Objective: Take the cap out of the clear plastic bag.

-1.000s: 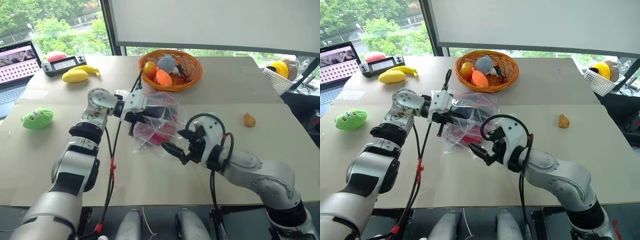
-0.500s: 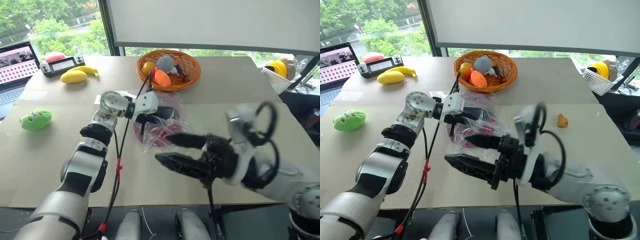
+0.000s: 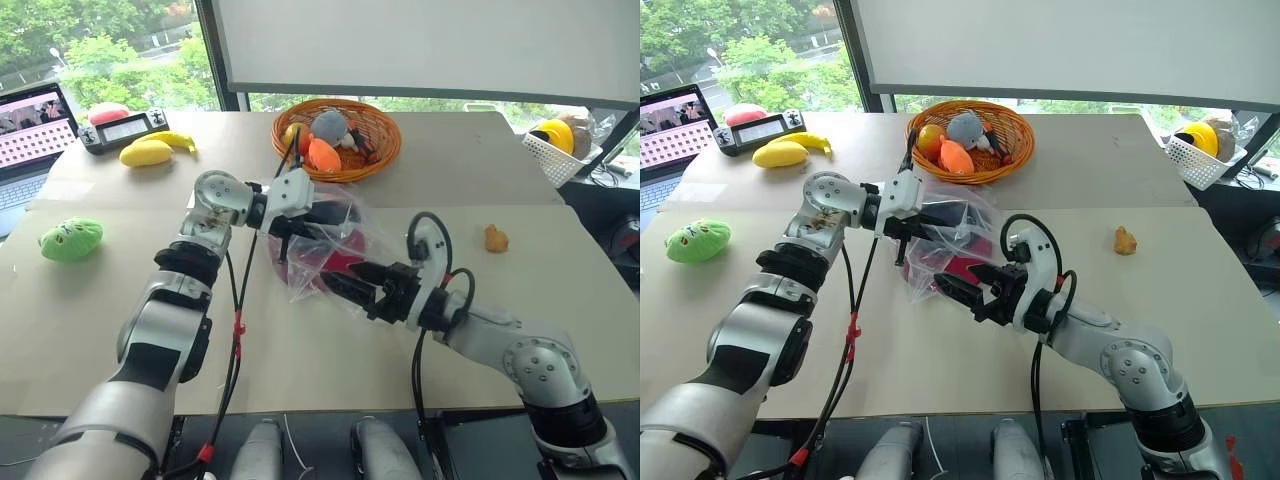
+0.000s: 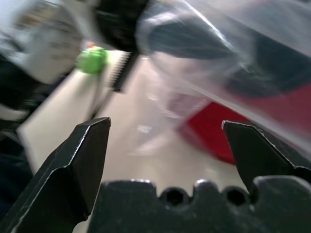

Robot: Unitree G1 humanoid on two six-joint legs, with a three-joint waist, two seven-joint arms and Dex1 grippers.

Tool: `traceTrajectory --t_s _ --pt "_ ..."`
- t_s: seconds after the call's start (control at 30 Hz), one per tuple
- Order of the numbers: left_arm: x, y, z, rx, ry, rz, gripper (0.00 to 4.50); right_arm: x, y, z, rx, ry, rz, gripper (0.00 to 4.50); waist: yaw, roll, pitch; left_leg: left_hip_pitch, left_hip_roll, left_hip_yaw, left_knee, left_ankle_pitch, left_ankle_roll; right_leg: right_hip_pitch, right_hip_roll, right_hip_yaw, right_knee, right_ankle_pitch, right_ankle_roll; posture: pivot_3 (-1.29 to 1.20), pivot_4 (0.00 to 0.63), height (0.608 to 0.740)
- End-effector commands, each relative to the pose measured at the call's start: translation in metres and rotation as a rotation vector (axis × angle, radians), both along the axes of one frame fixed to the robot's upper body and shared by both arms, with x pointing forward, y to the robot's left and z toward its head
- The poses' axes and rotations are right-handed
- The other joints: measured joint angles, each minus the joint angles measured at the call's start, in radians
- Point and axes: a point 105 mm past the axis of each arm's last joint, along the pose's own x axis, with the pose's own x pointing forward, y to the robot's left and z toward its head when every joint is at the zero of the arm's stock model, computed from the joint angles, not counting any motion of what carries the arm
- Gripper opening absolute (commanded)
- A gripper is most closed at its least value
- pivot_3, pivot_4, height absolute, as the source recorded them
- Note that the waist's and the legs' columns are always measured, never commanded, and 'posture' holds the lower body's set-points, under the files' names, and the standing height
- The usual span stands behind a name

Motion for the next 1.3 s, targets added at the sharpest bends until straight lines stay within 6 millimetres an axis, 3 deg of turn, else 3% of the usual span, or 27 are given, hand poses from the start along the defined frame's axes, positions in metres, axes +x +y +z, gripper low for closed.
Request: traceTrajectory --t_s 0.03,0.2,0.27,0.37,0.6,0.77,0.87,0.97,1.07,1.13,1.3 --pt "-0.002 0.002 0.009 -0.028 -0.024 -0.001 0.01 0.009 -0.002 -0.001 -0.110 -0.087 -0.046 4.50 0.000 0.000 0.000 0.000 0.000 0.000 0.000 0.000 0.000 0.000 0.000 0.000 0.000 0.000 0.000 0.00 0.150 0.733" --pt "-0.005 0.000 0.010 -0.037 -0.020 -0.006 0.01 0.020 0.001 -0.030 -0.077 0.066 -0.137 4.50 -0.001 0.000 0.000 0.000 0.000 0.000 0.000 0.000 0.000 0.000 0.000 0.000 0.000 0.000 0.000 0.00 0.150 0.733" --pt "-0.005 0.000 0.009 -0.035 -0.021 -0.007 0.01 0.024 0.002 -0.030 0.087 0.145 -0.190 4.50 0.000 0.000 0.000 0.000 0.000 0.000 0.000 0.000 0.000 0.000 0.000 0.000 0.001 0.001 -0.001 0.00 0.150 0.733" --pt "-0.006 -0.001 0.008 -0.035 -0.022 -0.008 0.01 0.030 -0.008 -0.047 0.056 0.202 -0.299 4.50 0.000 0.000 0.000 0.000 0.000 0.000 0.000 0.000 0.000 0.000 0.000 0.001 0.001 0.004 -0.006 0.00 0.150 0.733" --pt "-0.007 -0.003 0.006 -0.036 -0.026 -0.010 0.01 0.041 -0.017 -0.049 0.188 0.262 -0.451 4.50 0.000 0.000 0.000 0.001 0.000 0.000 0.000 0.000 0.000 0.000 0.000 0.001 0.002 0.004 -0.006 0.00 0.150 0.733" --pt "-0.005 -0.004 0.006 -0.036 -0.032 -0.003 0.01 0.044 -0.008 -0.050 0.211 0.278 -0.460 4.50 -0.001 0.001 0.000 0.001 0.000 0.000 0.000 0.000 0.000 0.000 0.001 0.001 0.002 0.004 -0.006 0.00 0.150 0.733" --pt "-0.004 -0.004 0.008 -0.044 -0.037 0.004 0.01 0.040 -0.011 -0.044 0.176 0.242 -0.455 4.50 -0.001 0.001 0.000 0.001 0.000 0.000 0.000 0.000 0.000 0.000 0.000 0.001 0.002 0.004 -0.006 0.00 0.150 0.733" --pt "-0.003 -0.003 0.006 -0.038 -0.037 0.010 0.01 0.034 -0.017 -0.024 0.173 0.162 -0.438 4.50 0.000 0.001 0.000 0.001 0.000 0.000 0.000 0.000 0.000 0.000 0.000 0.001 0.002 0.004 -0.006 0.00 0.150 0.733" --pt "-0.003 -0.004 0.002 -0.023 -0.034 0.005 0.01 0.029 -0.027 0.014 0.172 0.014 -0.434 4.50 0.000 0.001 0.000 0.000 0.000 0.000 0.000 0.000 0.000 -0.001 0.000 0.001 0.002 0.004 -0.006 0.00 0.150 0.733" --pt "-0.003 -0.005 0.001 -0.024 -0.034 0.005 0.01 0.026 -0.028 0.024 0.153 -0.029 -0.429 4.50 0.000 0.001 0.000 0.000 0.000 0.000 0.000 0.000 0.000 -0.001 0.000 0.001 0.002 0.004 -0.006 0.00 0.150 0.733" --pt "-0.002 -0.006 0.002 -0.027 -0.037 0.004 0.01 0.031 -0.032 0.005 0.007 -0.005 -0.473 4.50 -0.003 0.001 0.000 0.001 0.000 0.000 -0.001 0.000 0.000 -0.001 0.000 0.001 0.002 0.003 -0.006 0.00 0.150 0.733"
